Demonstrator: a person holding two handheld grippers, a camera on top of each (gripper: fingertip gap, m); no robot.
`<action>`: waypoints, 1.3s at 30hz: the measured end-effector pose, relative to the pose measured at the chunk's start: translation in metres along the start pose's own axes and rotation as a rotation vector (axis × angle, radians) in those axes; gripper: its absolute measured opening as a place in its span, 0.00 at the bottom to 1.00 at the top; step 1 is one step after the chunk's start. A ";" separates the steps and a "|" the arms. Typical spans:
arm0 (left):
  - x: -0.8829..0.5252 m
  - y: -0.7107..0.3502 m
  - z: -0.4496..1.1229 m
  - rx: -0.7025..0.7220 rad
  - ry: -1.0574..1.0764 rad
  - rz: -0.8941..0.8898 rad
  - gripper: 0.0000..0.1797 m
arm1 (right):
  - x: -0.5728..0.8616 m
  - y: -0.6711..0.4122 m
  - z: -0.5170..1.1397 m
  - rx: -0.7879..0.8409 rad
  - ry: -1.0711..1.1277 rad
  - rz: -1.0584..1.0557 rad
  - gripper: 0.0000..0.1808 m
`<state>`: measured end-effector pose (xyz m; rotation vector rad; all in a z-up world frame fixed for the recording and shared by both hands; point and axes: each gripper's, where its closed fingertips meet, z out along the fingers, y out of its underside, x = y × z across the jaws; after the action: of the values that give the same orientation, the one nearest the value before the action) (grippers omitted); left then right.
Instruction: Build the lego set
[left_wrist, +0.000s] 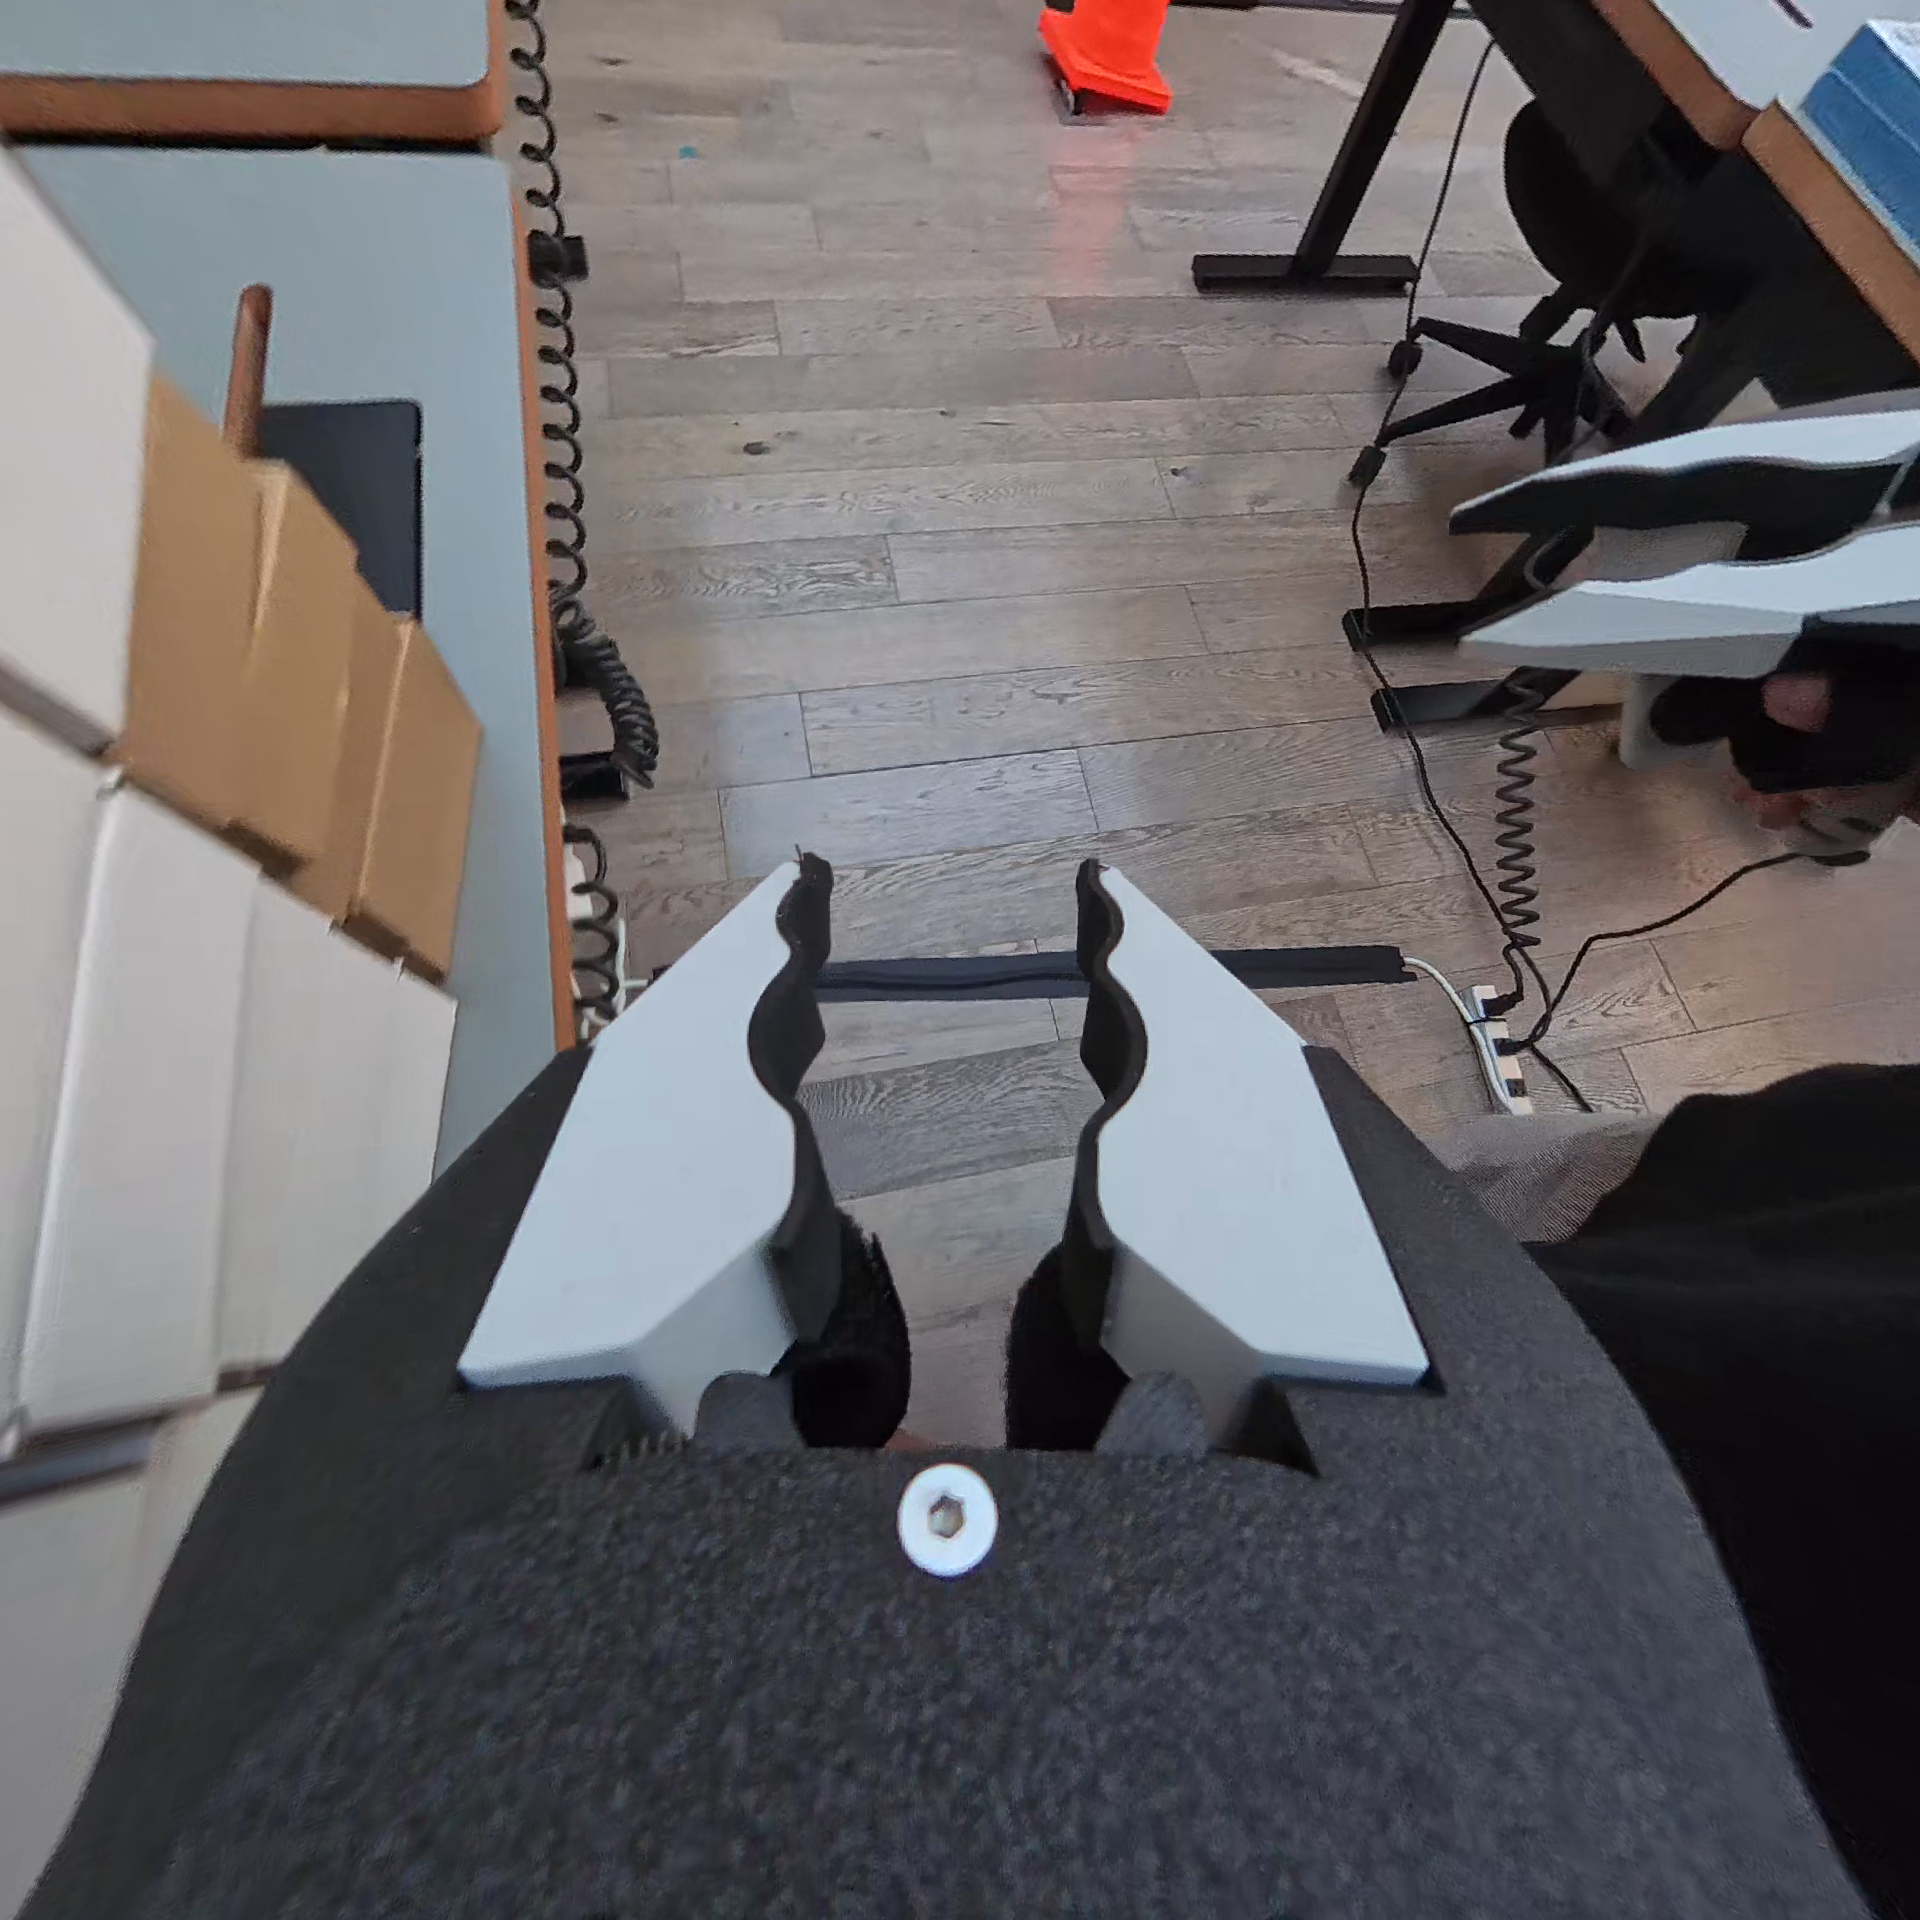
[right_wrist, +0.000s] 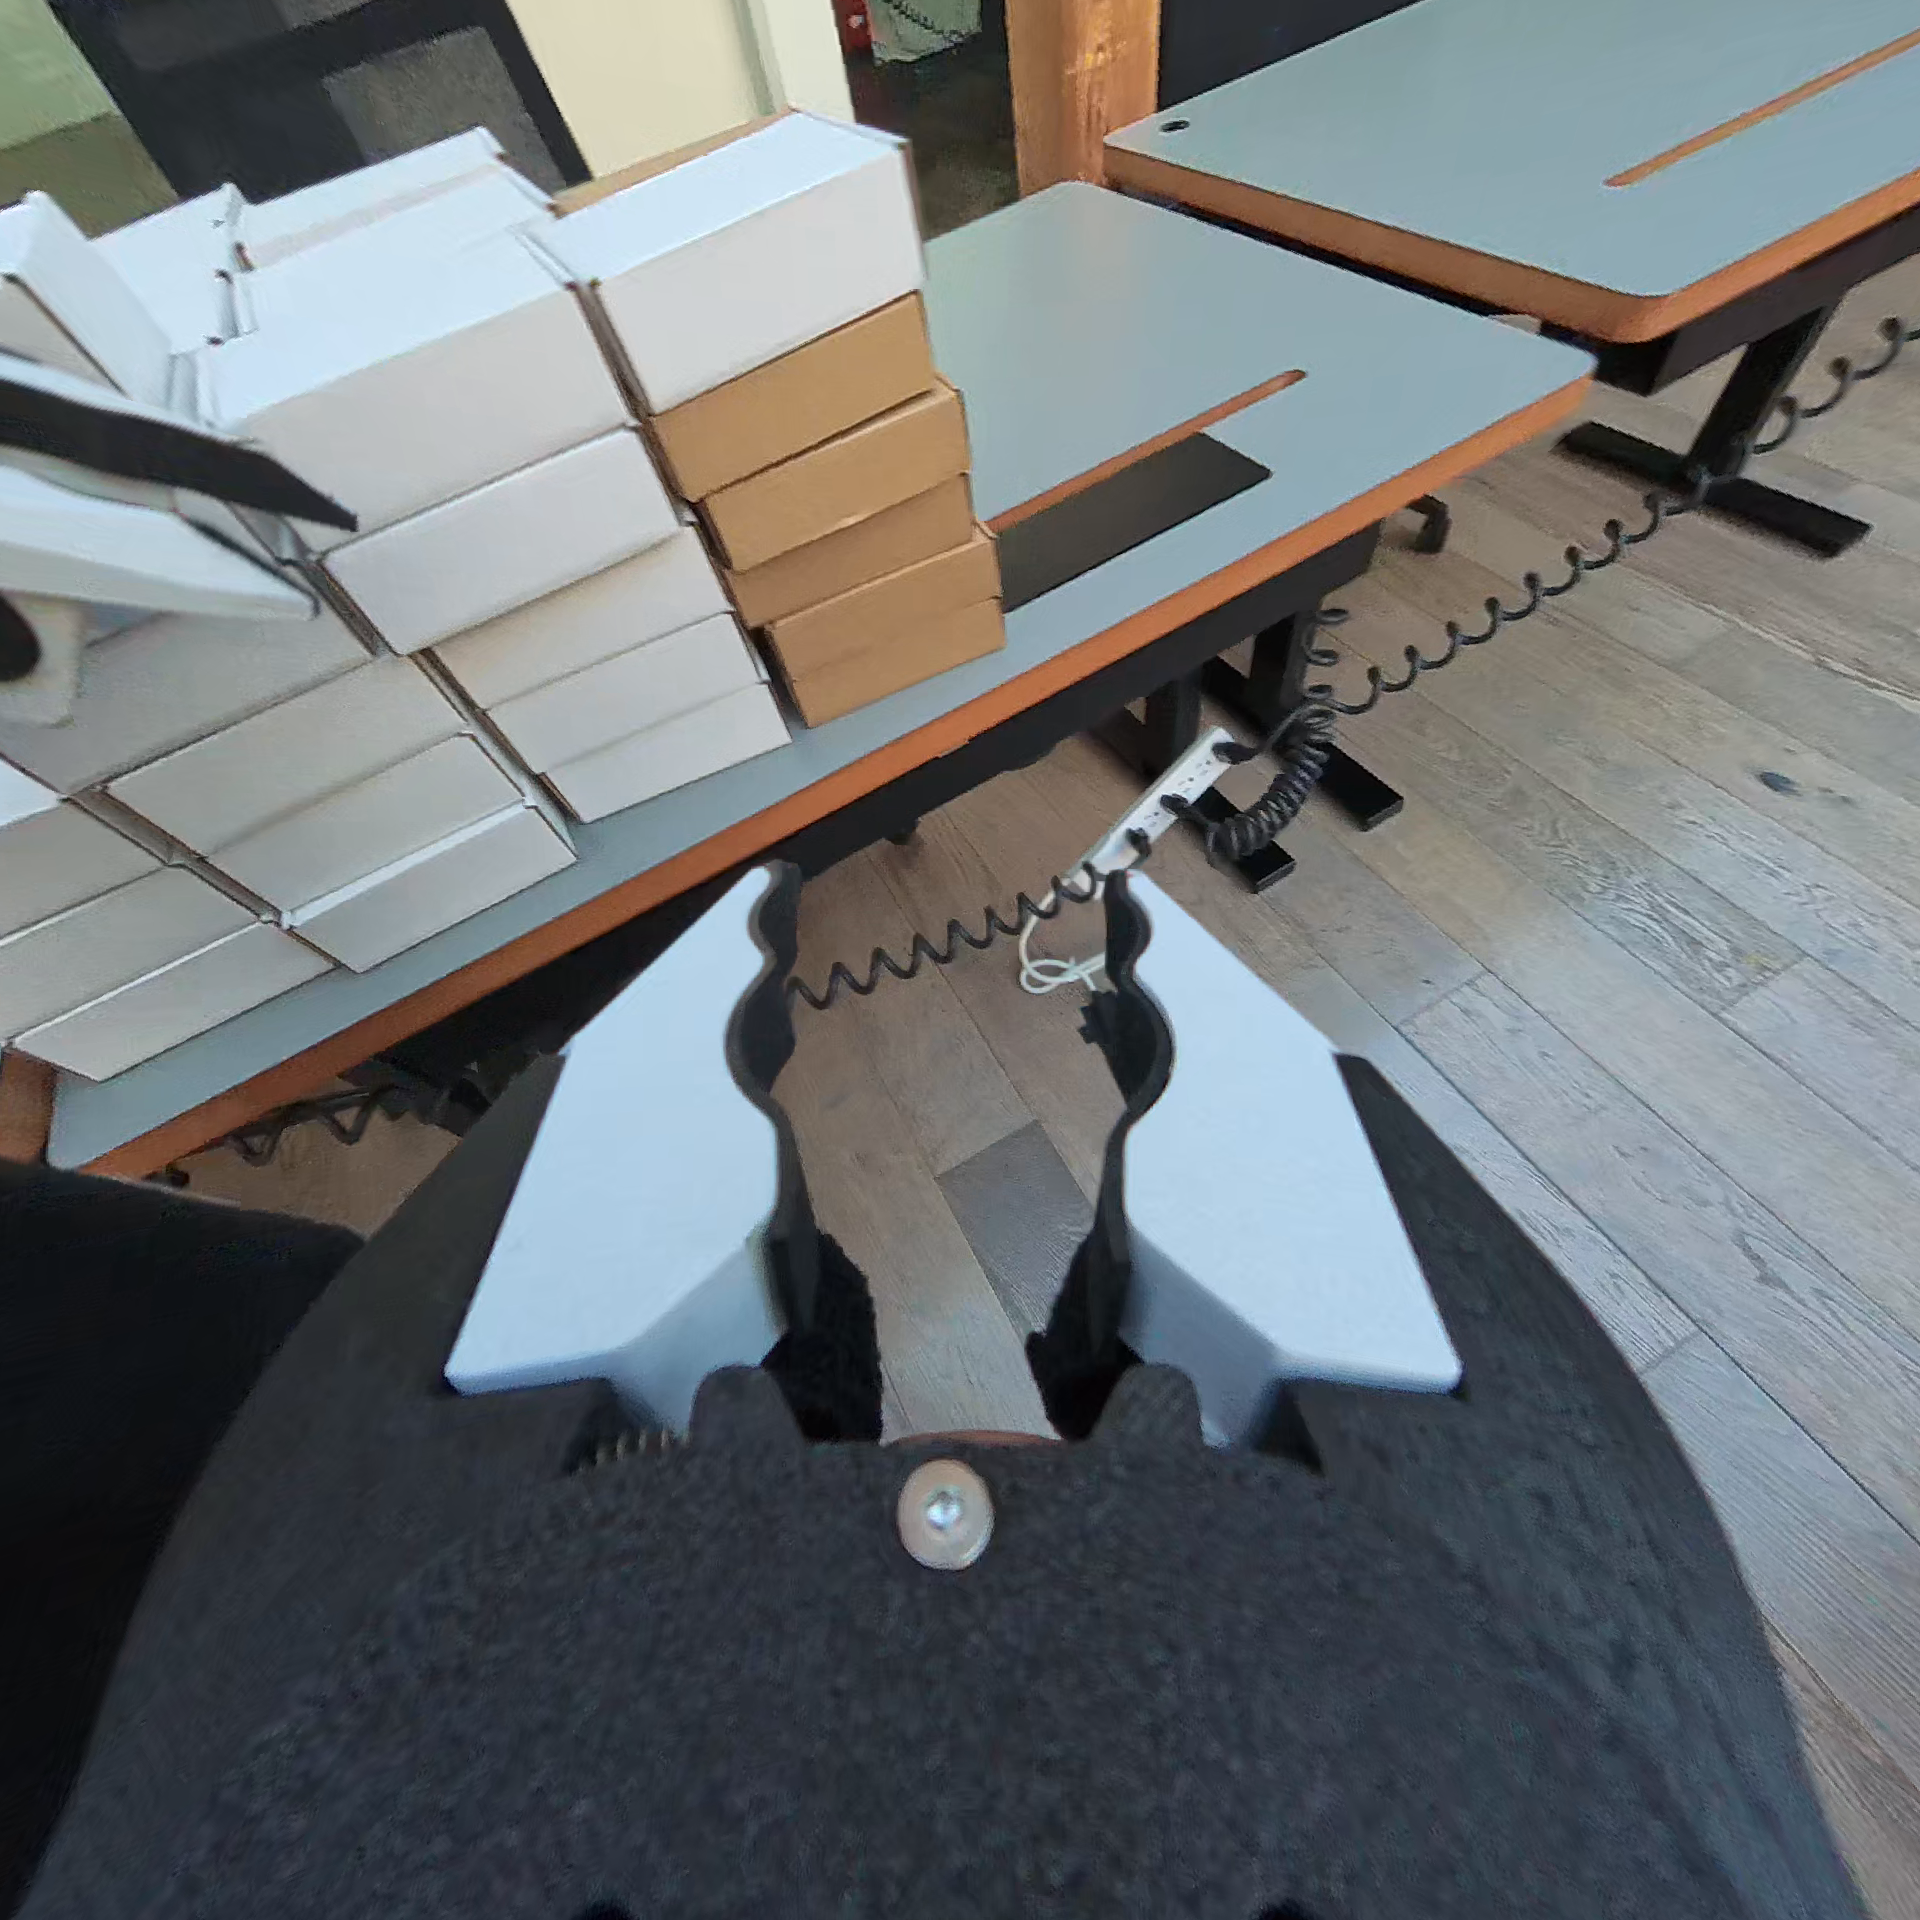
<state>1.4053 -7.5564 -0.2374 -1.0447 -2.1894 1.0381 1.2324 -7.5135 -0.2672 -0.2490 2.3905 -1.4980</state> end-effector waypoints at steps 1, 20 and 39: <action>0.010 -0.014 0.018 0.003 0.017 0.029 0.25 | 0.017 0.003 -0.012 -0.004 0.021 0.003 0.33; 0.212 -0.163 0.297 -0.176 0.660 0.389 0.21 | 0.226 0.064 -0.200 0.097 0.727 0.450 0.33; 0.284 -0.267 0.478 -0.311 1.038 0.682 0.20 | 0.331 0.030 -0.260 0.175 1.235 0.741 0.33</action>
<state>0.7950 -7.6405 -0.2725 -1.9718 -1.1505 0.2067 0.8322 -7.3824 -0.2436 1.8585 2.4730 -1.6091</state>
